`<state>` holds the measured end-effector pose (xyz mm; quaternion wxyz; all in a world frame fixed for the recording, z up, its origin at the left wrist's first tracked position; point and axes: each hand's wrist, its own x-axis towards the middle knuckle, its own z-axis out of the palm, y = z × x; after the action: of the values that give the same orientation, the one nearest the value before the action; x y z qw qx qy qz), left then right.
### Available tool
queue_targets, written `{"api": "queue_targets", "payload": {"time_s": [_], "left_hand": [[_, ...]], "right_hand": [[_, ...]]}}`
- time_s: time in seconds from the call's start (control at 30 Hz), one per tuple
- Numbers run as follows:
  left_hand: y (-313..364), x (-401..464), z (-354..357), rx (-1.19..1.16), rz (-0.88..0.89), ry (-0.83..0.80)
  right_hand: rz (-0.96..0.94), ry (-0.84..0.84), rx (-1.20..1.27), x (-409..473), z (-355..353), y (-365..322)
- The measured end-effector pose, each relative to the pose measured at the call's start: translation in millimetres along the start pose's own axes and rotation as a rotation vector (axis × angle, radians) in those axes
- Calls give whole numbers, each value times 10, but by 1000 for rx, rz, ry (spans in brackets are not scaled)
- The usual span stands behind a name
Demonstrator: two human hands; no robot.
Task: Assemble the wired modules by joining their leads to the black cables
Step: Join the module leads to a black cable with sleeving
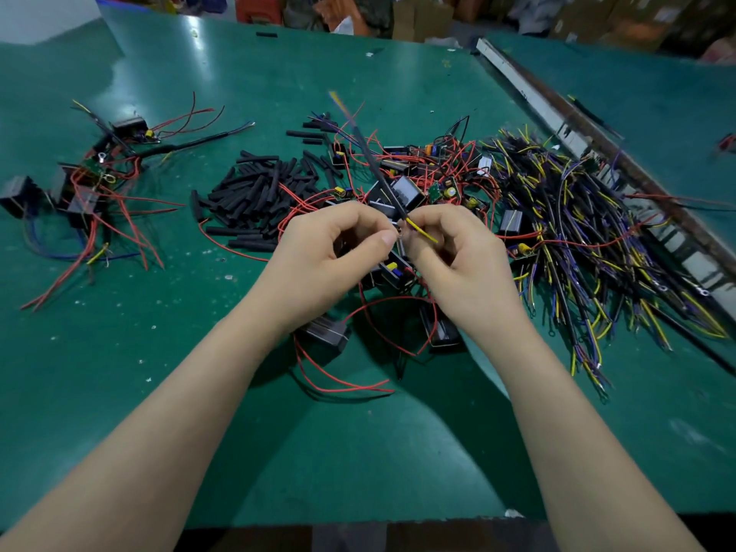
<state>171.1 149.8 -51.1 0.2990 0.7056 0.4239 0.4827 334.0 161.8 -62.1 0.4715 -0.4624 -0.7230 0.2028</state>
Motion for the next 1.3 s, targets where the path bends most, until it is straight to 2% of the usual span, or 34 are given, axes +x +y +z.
{"api": "queue_targets", "payload": {"time_s": [0.23,0.43,0.57,0.73,0.83,1.07,1.3], "left_hand": [[-11,7,-57,27,66,-51],[-95,76,-60,-81,-142,170],[-198,93,-32,-97,-255,-16],[-213,86,-13,128,-211,-159],[-195,70,-14,142,-176,-188],[-131,67,-32,-45,-102,-50],[-102,70,-30,-20,-105,-60]], "right_hand": [[-148,99,-29,0,-11,2],[-139,161,84,-17,4,-40],[-60,208,221,-22,25,-51],[48,189,461,6,77,-54],[58,186,541,25,72,-47],[55,251,614,40,25,-8],[92,145,614,28,41,-3]]}}
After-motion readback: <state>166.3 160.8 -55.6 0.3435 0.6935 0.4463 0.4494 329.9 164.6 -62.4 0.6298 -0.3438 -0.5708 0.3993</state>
